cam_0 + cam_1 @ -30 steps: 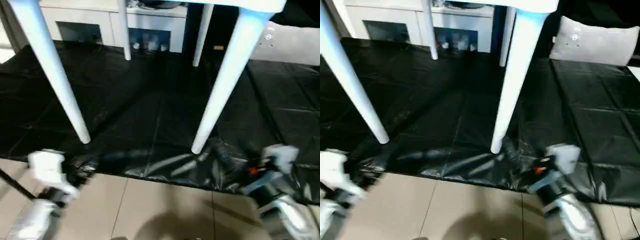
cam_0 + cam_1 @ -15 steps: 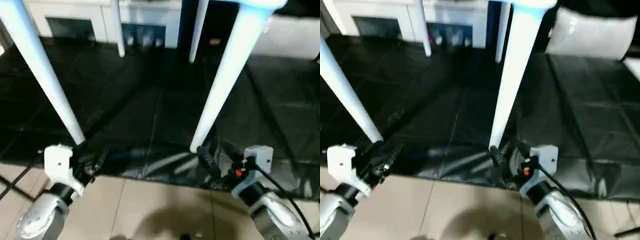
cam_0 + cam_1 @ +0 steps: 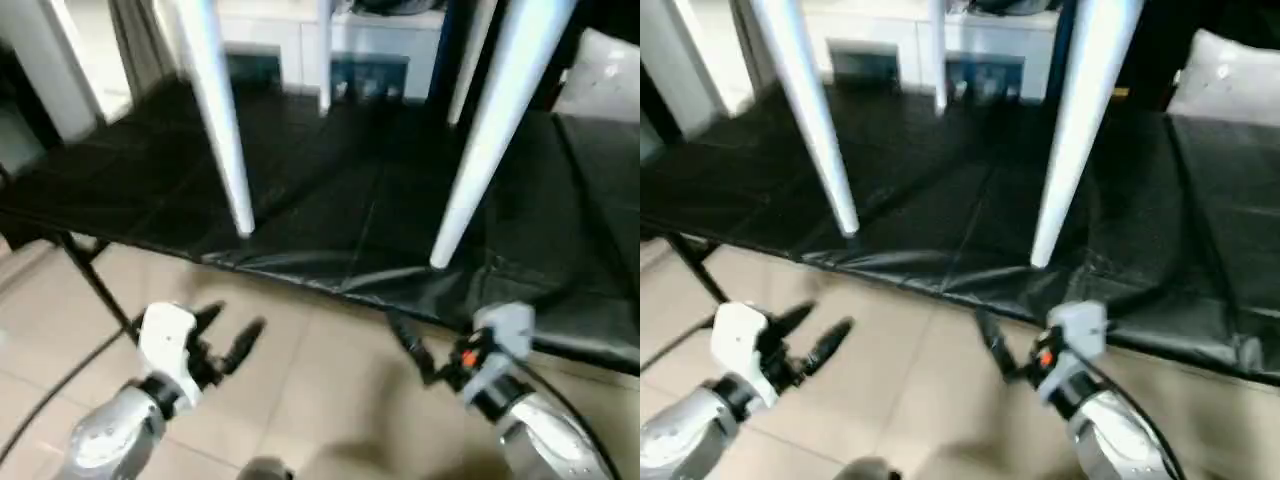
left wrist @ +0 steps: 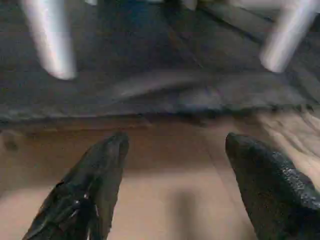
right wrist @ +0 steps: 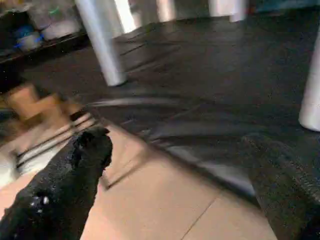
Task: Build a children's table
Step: Flip table
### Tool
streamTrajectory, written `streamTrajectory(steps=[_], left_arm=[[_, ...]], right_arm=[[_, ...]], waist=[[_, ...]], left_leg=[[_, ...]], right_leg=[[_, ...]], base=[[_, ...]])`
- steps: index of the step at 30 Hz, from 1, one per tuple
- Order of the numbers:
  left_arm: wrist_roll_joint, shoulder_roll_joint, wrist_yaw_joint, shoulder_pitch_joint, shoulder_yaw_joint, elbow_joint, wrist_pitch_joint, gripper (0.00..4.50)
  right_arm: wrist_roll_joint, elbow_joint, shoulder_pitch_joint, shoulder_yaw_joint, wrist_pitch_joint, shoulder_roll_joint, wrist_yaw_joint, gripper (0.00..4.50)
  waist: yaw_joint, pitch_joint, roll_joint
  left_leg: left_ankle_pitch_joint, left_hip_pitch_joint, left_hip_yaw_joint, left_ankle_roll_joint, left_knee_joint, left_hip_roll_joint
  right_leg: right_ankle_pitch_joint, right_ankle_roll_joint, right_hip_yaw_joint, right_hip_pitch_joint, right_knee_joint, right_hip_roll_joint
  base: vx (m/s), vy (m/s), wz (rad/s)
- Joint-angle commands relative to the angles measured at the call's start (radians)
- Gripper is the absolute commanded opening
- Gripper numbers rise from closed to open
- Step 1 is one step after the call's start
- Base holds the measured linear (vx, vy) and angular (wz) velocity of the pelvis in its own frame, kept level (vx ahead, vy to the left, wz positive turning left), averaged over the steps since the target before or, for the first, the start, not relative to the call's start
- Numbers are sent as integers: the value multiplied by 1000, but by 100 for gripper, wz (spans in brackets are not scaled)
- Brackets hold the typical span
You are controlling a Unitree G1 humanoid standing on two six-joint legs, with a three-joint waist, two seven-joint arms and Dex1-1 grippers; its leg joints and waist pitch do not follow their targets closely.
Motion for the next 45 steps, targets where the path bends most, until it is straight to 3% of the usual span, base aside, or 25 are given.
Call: streamTrajectory(steps=[1, 2, 4, 5, 6, 7, 8, 10, 11, 13, 14, 15, 16, 17, 18, 19, 20, 21, 22, 24, 25, 29, 30, 36, 45], left_arm=[[28, 0, -45, -24, -47, 101, 25, 389], [34, -6, -53, -32, -52, 129, 26, 395], [58, -22, -48, -54, -64, 207, 20, 425], [82, -35, -43, -75, -75, 278, 10, 432], [109, -51, -28, -98, -82, 358, -17, 432], [120, -62, -19, -112, -83, 410, -32, 431], [126, -113, 16, -171, -62, 609, -75, 440], [117, -141, 32, -201, -47, 708, -93, 446], [105, -187, 117, -272, -2, 921, -141, 446], [109, -201, 171, -298, 15, 1010, -151, 446], [121, -208, 215, -317, 18, 1086, -145, 446], [151, -214, 287, -333, 8, 1165, -103, 446], [164, -217, 316, -339, 3, 1189, -88, 446], [164, -217, 316, -339, 3, 1189, -88, 446], [173, -223, 336, -350, 8, 1218, -88, 446], [160, -243, 324, -361, 25, 1254, -95, 446], [154, -249, 324, -366, 34, 1270, -107, 446], [132, -268, 331, -377, 59, 1294, -119, 446], [129, -275, 327, -386, 63, 1312, -126, 446], [137, -293, 308, -417, 58, 1369, -156, 446], [155, -292, 298, -425, 43, 1389, -170, 446], [168, -290, 329, -435, 51, 1414, -172, 446], [170, -291, 334, -438, 56, 1420, -170, 446], [194, -291, 361, -470, 70, 1488, -169, 446], [205, -289, 358, -467, 72, 1493, -169, 446]], right_arm=[[-12, 57, -17, 28, 9, -32, 72, 450], [-6, 76, -24, 39, 19, -42, 91, 450], [-30, 136, -42, 68, 0, -58, 128, 450], [-54, 187, -57, 93, -27, -71, 166, 450], [-73, 230, -73, 113, 3, -79, 168, 450], [-89, 263, -85, 125, 18, -78, 161, 450], [-141, 417, -132, 159, 37, -58, 143, 450], [-165, 502, -156, 172, 35, -43, 136, 450], [-173, 706, -215, 166, 47, 10, 106, 450], [-162, 810, -244, 146, 66, 43, 83, 450], [-159, 929, -279, 111, 63, 81, 12, 450], [-175, 1120, -340, 63, 59, 125, -151, 450], [-183, 1189, -362, 50, 65, 136, -212, 450], [-183, 1189, -362, 50, 65, 136, -212, 450], [-180, 1234, -373, 37, 67, 144, -232, 450], [-182, 1289, -367, 32, 50, 156, -246, 450], [-184, 1306, -368, 31, 45, 159, -249, 450], [-195, 1331, -368, 32, 19, 165, -268, 450], [-200, 1346, -373, 31, -1, 168, -279, 450], [-210, 1401, -393, 22, -65, 180, -308, 450], [-211, 1445, -414, 10, -66, 189, -316, 450], [-214, 1518, -442, -12, -70, 204, -347, 450], [-221, 1530, -447, -12, -62, 205, -356, 450], [-265, 1603, -472, -1, -73, 220, -354, 450], [-270, 1622, -481, -16, -71, 210, -337, 450]], waist=[[-31, -18, 11], [-47, -13, 8], [-59, -18, -4], [-70, -31, -10], [-74, -38, -6], [-87, -38, -9], [-103, -38, -21], [-111, -39, -20], [-117, -47, -33], [-125, -59, -23], [-126, -64, -12], [-137, -71, -15], [-136, -70, 2], [-141, -66, -11], [-128, -67, -2], [-127, -62, -10], [-123, -59, -9], [-120, -52, -23], [-116, -51, -16], [-112, -39, -14], [-114, -34, -20], [-120, -29, -20], [-120, -29, -25], [-116, -39, -22], [-109, -30, -23]], left_leg=[[-383, 8, -40, 33, -143, 78], [-397, 6, -34, 17, -150, 76], [-343, -1, -27, 7, -146, 73], [-202, -6, -14, 21, -137, 67], [-164, -4, -10, 25, -135, 69], [-177, -10, -8, 26, -138, 69], [-174, -22, -6, 24, -137, 60], [-175, -13, -2, 24, -132, 54], [-109, -19, 1, 39, -124, 58], [-10, -21, 2, 52, -114, 52], [37, -23, -1, 57, -109, 55], [114, -24, -2, 66, -103, 55], [144, -24, -6, 65, -101, 55], [128, -23, -1, 79, -102, 56], [106, -20, 4, 97, -97, 59], [88, -22, 7, 114, -100, 63], [73, -21, 7, 119, -103, 65], [30, -22, 10, 126, -109, 70], [11, -21, 9, 121, -110, 71], [-86, -13, 11, 99, -124, 82], [-132, -13, 13, 89, -131, 84], [-170, -16, 17, 67, -138, 85], [-150, -16, 19, 74, -137, 84], [-9, -19, 25, 147, -121, 80], [-88, -15, 27, 130, -133, 87]], right_leg=[[-119, -88, 43, 18, -125, -95], [-251, -89, 43, 23, -153, -112], [-298, -99, 49, 28, -168, -125], [-226, -108, 48, 28, -167, -123], [-176, -117, 46, 28, -166, -123], [-128, -135, 43, 28, -162, -121], [-87, -141, 40, 33, -159, -113], [-75, -161, 41, 25, -161, -116], [11, -192, 42, 33, -157, -121], [185, -234, 37, 37, -141, -119], [272, -239, 36, 40, -130, -122], [427, -249, 32, 40, -118, -117], [485, -251, 29, 39, -110, -117], [509, -261, 26, 38, -117, -119], [522, -265, 30, 41, -116, -126], [513, -274, 30, 40, -117, -126], [490, -274, 28, 38, -120, -129], [422, -278, 30, 37, -127, -133], [382, -284, 30, 37, -127, -137], [207, -286, 31, 27, -142, -137], [130, -282, 35, 25, -147, -138], [0, -263, 39, 24, -156, -144], [17, -256, 38, 23, -155, -141], [270, -277, 32, 21, -135, -141], [148, -276, 36, 18, -147, -145]], base=[[-49, 91, -10], [-49, 91, -10], [-19, 35, -5], [0, 0, 0], [0, 0, 0], [0, 0, 0], [0, 0, 0], [0, 0, 0], [0, 0, 0], [26, 1, 0], [53, 1, 1], [58, 3, -1], [57, 14, 1], [57, 14, 1], [62, 18, 8], [0, 0, 0], [0, 0, 0], [0, 0, 0], [0, 0, 0], [0, 0, 0], [0, 0, 0], [0, 0, 0], [0, 0, 0], [0, 0, 0], [0, 0, 0]])
